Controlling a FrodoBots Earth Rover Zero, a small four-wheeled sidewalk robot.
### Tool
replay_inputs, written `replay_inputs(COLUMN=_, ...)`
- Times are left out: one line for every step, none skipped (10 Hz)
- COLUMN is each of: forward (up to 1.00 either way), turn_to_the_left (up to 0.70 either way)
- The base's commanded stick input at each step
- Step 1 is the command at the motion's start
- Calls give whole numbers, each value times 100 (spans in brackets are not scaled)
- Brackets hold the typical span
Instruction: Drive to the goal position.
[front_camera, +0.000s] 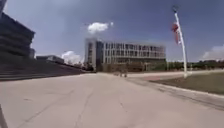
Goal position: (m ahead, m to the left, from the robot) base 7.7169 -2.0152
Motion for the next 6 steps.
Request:
replay_inputs(forward=70, turn_to_the_left=2)
replay_inputs(forward=70, turn_to_the_left=2)
replay_inputs(forward=70, turn_to_the_left=2)
replay_inputs(forward=70, turn_to_the_left=2)
replay_inputs(forward=70, turn_to_the_left=2)
replay_inputs(forward=70, turn_to_the_left=2)
